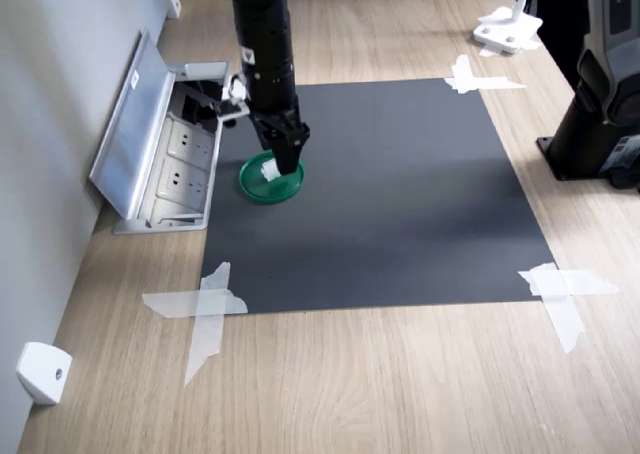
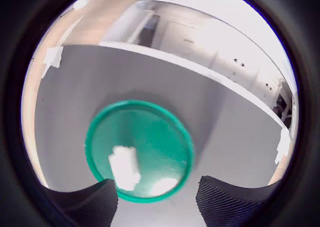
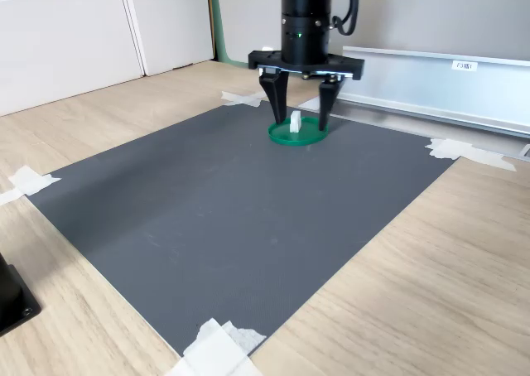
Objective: Grasp a white terminal and put it on the green lid.
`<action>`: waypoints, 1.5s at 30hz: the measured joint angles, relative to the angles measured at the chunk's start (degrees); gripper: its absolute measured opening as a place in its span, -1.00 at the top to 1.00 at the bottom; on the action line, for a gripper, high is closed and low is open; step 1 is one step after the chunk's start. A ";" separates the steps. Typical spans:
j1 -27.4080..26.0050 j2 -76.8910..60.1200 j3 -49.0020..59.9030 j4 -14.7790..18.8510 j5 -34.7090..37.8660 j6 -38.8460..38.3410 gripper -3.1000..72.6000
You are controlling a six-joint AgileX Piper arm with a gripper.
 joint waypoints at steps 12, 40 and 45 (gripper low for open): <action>0.66 -12.09 0.00 6.38 5.52 -4.89 0.43; 3.04 -109.04 63.14 -4.44 -28.38 14.91 0.94; 3.04 -115.23 71.11 -4.85 -27.50 15.05 0.94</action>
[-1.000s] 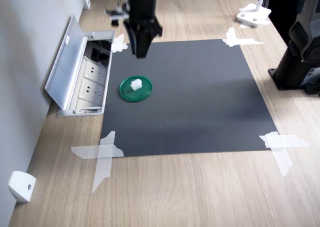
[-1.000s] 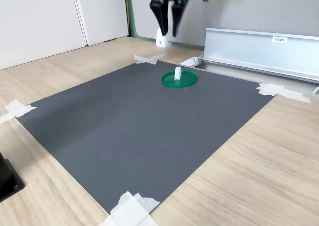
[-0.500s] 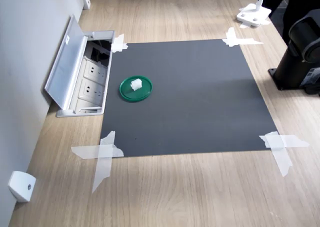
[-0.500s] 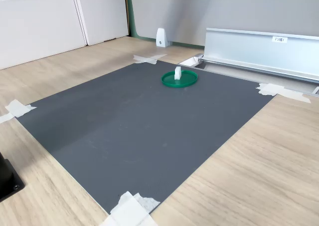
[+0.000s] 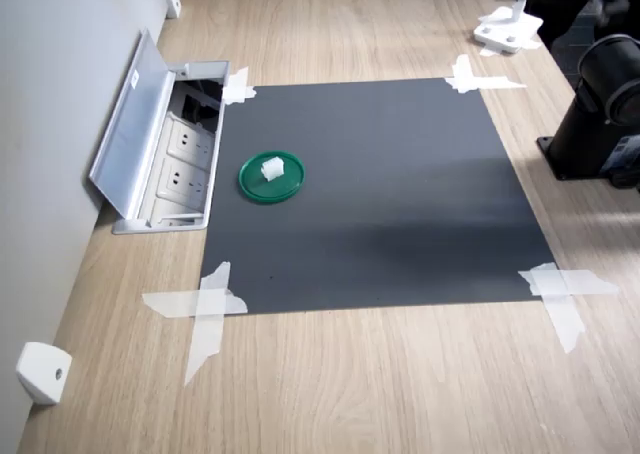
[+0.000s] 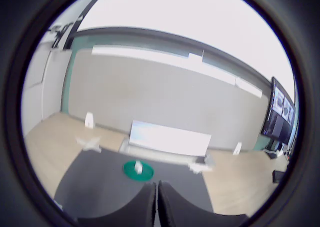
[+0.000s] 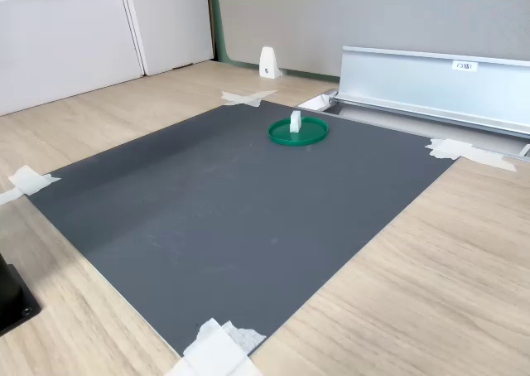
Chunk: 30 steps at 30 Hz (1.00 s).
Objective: Grasp a white terminal and put it on the green lid.
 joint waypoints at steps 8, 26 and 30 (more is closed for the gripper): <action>0.00 0.00 4.71 0.26 -2.02 5.20 0.94; 0.00 -0.04 11.27 0.44 -3.64 6.02 0.94; 0.00 -0.04 11.27 0.44 -3.64 6.02 0.94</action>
